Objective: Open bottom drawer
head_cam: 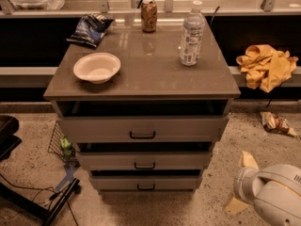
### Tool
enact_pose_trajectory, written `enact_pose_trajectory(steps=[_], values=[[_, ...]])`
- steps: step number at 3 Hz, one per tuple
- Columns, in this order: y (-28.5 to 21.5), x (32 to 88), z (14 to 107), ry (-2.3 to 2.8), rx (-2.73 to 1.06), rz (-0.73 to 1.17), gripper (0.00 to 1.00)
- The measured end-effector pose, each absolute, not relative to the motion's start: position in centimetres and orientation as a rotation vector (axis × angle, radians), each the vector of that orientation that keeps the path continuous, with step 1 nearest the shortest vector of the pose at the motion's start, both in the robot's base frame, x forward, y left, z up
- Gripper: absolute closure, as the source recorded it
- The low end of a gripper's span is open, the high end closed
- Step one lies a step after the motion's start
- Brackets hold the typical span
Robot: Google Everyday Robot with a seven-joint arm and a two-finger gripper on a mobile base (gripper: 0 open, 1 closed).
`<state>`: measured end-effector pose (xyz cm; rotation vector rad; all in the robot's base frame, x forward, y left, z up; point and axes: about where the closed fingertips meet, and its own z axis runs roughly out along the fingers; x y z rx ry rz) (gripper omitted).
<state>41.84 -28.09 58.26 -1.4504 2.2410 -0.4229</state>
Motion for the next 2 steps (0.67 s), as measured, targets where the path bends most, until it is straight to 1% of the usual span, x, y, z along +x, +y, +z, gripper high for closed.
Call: enact_pose_trajectory(steps=[2], values=[[-27.5,44.4,48.6,2.193,-1.379,-0.259,0.00]])
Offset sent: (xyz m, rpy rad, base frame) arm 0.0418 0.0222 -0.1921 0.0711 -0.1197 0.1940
